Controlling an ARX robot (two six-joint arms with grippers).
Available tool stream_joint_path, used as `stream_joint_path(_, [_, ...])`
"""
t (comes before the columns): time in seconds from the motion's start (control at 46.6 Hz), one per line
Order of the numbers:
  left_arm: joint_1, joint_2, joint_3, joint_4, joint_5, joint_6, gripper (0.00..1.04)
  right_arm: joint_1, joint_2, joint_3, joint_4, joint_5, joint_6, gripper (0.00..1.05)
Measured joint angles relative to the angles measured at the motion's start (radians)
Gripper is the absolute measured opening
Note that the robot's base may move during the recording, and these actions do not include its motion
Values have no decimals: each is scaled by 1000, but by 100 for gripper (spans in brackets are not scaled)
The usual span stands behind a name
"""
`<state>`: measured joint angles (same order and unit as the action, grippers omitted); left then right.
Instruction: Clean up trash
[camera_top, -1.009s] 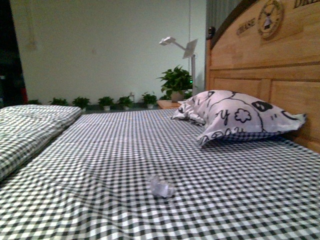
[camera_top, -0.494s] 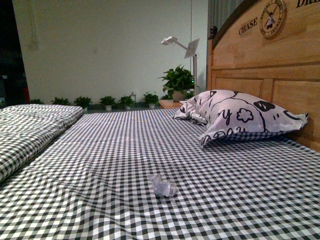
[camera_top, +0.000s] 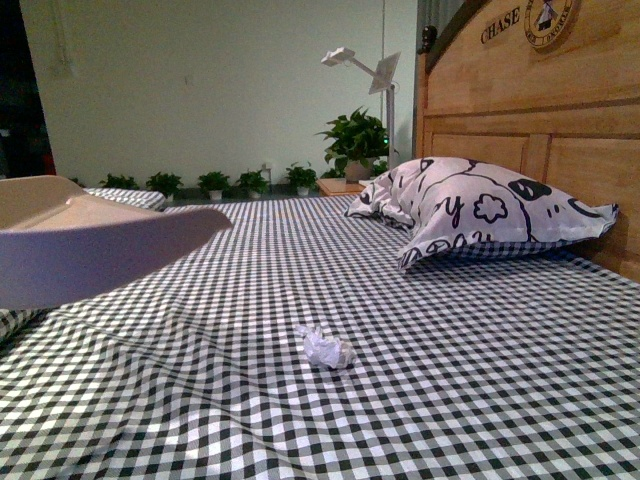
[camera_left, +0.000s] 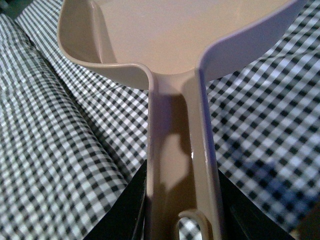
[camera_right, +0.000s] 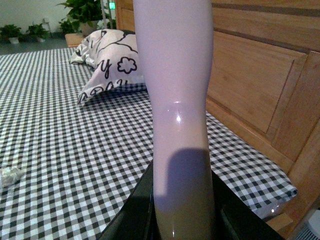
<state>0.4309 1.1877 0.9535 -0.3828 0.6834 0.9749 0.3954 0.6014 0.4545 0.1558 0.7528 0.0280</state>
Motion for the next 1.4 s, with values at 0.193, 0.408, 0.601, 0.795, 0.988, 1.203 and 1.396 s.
stream_joint_path(0.193, [-53, 110, 13, 118, -33, 172, 28, 0, 0, 0, 0, 0, 0, 20])
stream_joint_path(0.408, [-154, 174, 15, 105, -40, 241, 28, 0, 0, 0, 0, 0, 0, 20])
stream_joint_path(0.601, [-211, 238, 23, 119, -56, 256, 28, 0, 0, 0, 0, 0, 0, 20])
stream_joint_path(0.795, [-220, 294, 39, 105, -56, 264, 28, 0, 0, 0, 0, 0, 0, 20])
stream_joint_path(0.988, [-220, 333, 45, 56, -56, 281, 28, 0, 0, 0, 0, 0, 0, 20])
stream_joint_path(1.203, [-220, 406, 92, 54, -61, 287, 28, 0, 0, 0, 0, 0, 0, 20])
stream_joint_path(1.396, [-221, 450, 142, 40, -63, 288, 28, 0, 0, 0, 0, 0, 0, 20])
